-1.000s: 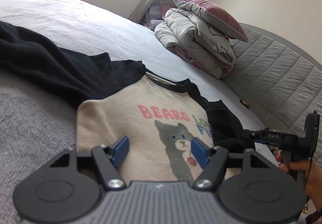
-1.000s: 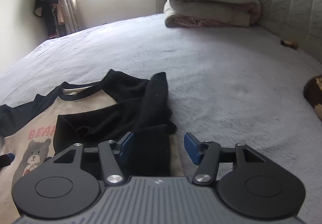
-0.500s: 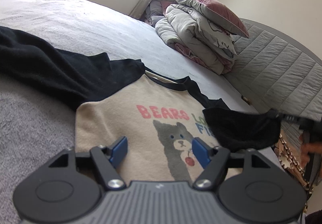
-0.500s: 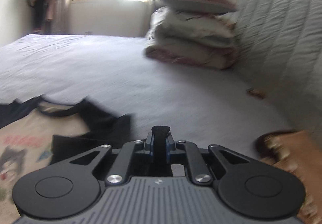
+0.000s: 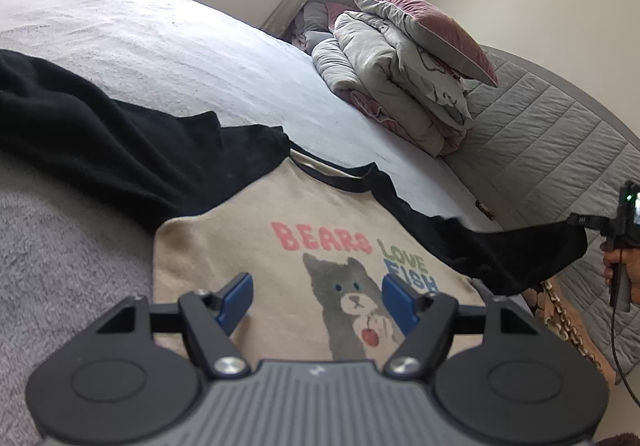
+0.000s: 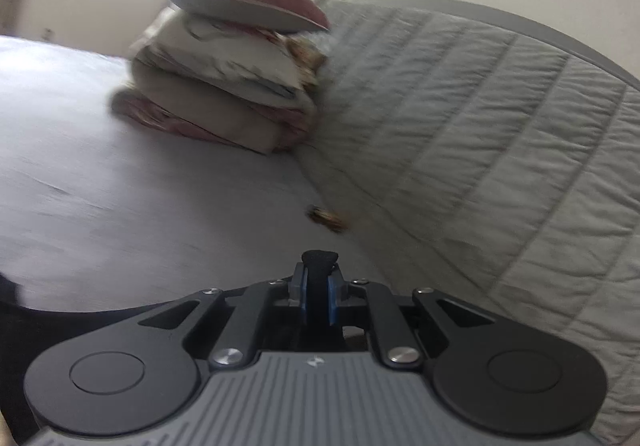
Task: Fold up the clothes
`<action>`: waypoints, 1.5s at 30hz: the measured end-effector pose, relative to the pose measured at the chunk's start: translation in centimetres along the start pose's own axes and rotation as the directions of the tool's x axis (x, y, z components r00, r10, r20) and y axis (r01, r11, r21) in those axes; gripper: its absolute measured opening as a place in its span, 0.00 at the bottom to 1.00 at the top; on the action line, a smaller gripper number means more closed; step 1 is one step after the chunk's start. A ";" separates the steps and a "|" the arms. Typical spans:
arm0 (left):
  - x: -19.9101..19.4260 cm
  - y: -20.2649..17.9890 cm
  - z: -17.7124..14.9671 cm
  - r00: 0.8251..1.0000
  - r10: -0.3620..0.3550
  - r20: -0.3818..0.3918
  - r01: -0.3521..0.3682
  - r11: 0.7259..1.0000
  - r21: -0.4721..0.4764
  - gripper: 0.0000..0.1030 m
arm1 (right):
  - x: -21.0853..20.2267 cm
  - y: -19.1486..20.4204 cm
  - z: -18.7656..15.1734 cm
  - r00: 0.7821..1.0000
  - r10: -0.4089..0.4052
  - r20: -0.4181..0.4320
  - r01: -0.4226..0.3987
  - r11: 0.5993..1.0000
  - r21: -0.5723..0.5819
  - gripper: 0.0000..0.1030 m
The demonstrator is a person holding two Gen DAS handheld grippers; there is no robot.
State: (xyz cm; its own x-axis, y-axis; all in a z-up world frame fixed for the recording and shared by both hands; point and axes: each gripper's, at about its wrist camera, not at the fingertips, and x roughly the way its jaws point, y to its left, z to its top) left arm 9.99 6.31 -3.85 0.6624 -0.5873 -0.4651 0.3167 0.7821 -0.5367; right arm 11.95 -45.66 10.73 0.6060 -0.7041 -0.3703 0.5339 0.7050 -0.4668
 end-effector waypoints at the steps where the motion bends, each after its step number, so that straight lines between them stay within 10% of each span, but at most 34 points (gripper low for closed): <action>1: 0.0 0.0 0.0 1.000 -0.001 0.000 0.001 1.000 0.000 0.71 | 0.8 -0.5 -0.4 1.000 -0.022 -0.013 0.022 1.000 -0.005 0.10; 9: -0.3 -0.1 0.5 1.000 -0.003 0.013 0.003 1.000 0.018 0.71 | 6.2 -3.4 -3.2 0.986 -0.124 -0.114 0.125 0.992 0.000 0.10; 20: 0.1 1.0 0.8 1.000 0.025 0.001 -0.025 0.999 0.025 0.71 | 10.1 -6.1 -6.7 0.971 -0.038 -0.238 0.078 0.984 0.162 0.12; 29: -0.3 1.3 1.5 0.999 0.038 0.019 -0.038 0.999 0.012 0.71 | 7.7 -5.6 -6.8 0.981 -0.023 -0.194 0.055 0.985 0.162 0.42; 38: -2.5 2.2 3.2 0.990 0.134 0.044 -0.129 0.987 -0.094 0.71 | 1.4 -2.4 -4.5 0.973 0.197 -0.119 -0.169 0.962 0.214 0.54; 45: -4.7 5.0 5.3 0.962 0.272 0.015 -0.261 0.937 -0.234 0.71 | -3.4 3.4 -2.8 0.909 0.395 -0.131 -0.360 0.904 0.229 0.55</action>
State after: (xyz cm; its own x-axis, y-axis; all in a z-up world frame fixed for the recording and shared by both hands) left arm 12.05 14.13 -0.59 0.7334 -0.3497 -0.5829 -0.0351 0.8369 -0.5463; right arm 10.06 -41.16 8.17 0.6846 -0.3727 -0.6265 0.3996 0.9107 -0.1051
